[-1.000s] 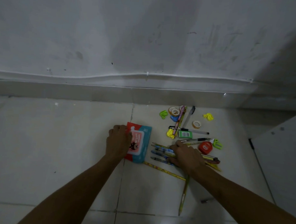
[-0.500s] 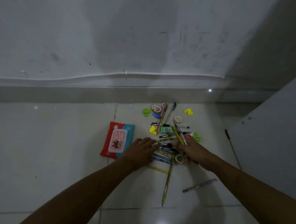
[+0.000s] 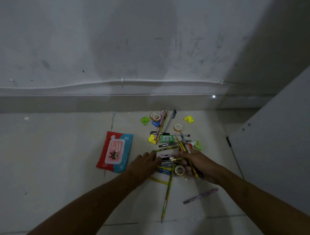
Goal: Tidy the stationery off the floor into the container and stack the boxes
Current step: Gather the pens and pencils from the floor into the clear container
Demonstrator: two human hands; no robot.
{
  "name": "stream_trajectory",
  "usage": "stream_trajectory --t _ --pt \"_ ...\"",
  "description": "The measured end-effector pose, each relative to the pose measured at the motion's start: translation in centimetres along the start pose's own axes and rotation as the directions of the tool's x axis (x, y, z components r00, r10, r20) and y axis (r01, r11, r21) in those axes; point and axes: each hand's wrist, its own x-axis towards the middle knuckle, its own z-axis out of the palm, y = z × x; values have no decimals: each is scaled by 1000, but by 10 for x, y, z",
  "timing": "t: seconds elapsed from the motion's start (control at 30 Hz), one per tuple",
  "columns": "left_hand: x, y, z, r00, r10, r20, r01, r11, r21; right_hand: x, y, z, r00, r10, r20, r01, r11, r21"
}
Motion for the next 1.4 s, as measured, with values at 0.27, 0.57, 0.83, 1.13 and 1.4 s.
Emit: stream_trajectory --t 0.27,0.57,0.83,1.13,1.4 --pt "-7 -15 4 993 -50 107 52 998 -16 12 1 0 997 66 -41 -67 997 -28" --pt "-17 -23 9 983 6 183 -16 998 53 12 3 1 993 109 -41 -113 984 -138" --pt "-16 -19 6 988 -11 153 0 997 75 6 12 2 992 119 -42 -126 950 -287" --pt "-14 -22 -10 971 -165 175 222 895 -386 5 9 8 993 -25 -119 5 986 -169" --pt "-3 7 -39 965 -246 96 114 59 -992 7 -15 31 938 -168 -303 211 971 115"
